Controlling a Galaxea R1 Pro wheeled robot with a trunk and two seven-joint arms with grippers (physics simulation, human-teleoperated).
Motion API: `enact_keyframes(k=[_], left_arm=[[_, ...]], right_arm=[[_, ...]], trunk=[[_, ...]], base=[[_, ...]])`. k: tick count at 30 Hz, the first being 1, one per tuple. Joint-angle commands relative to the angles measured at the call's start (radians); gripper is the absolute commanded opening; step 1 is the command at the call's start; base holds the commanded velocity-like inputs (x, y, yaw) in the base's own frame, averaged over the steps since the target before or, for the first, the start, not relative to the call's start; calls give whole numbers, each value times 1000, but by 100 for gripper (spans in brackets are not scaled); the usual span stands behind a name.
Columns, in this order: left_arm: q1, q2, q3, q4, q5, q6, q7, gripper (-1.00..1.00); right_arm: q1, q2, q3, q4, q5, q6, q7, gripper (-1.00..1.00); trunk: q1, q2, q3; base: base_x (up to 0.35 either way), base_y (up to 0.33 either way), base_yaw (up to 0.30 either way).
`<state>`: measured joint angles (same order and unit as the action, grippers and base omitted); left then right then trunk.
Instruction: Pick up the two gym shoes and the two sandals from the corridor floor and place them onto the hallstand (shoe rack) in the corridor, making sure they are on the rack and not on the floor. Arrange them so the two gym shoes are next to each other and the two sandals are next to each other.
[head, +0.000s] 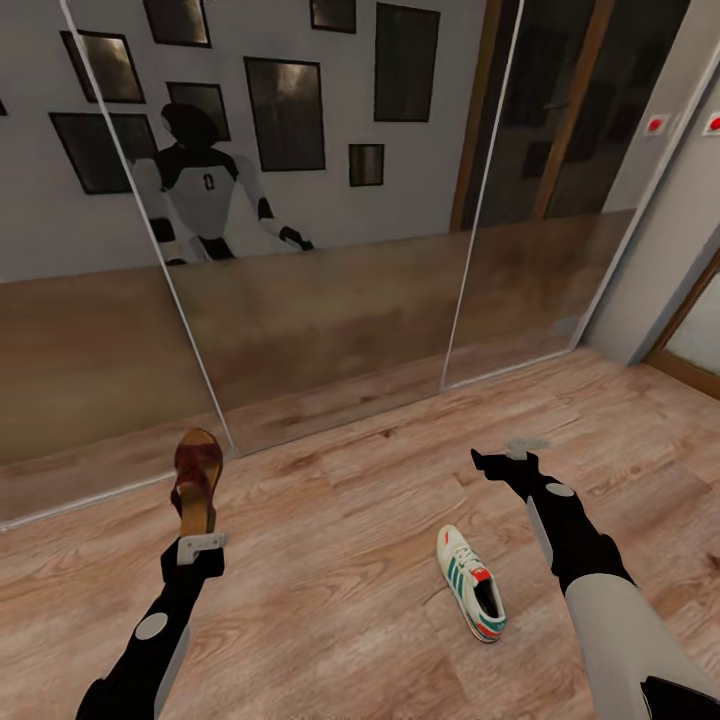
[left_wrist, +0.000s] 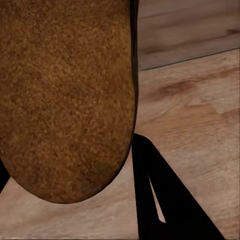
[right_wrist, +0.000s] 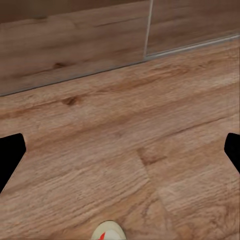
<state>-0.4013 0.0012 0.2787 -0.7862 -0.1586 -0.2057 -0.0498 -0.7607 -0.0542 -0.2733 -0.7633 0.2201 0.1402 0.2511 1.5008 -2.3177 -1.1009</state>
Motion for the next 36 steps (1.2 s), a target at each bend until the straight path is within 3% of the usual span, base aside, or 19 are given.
enact_keyframes(k=[1,10,23,36], left_arm=[[-1,-1,5,0,-13,-3,-6,-100],[-1,-1,5,1,-13,-3,-7,-100],[-1,-7,5,0,-13,-4,-7,-100],[-1,-6,4,-1,-13,-3,-7,-100]], right_arm=[[0,0,-4,-2,10,4,8,100],[0,0,-4,-1,10,4,8,100],[0,0,-4,-2,10,4,8,100],[0,1,-3,3,10,4,8,100]], trunk=[[0,0,-1],[0,0,-1],[0,0,-1],[0,0,-1]], base=[[-103,-105,276],[-17,-17,191],[-44,-170,11],[-11,-15,0]])
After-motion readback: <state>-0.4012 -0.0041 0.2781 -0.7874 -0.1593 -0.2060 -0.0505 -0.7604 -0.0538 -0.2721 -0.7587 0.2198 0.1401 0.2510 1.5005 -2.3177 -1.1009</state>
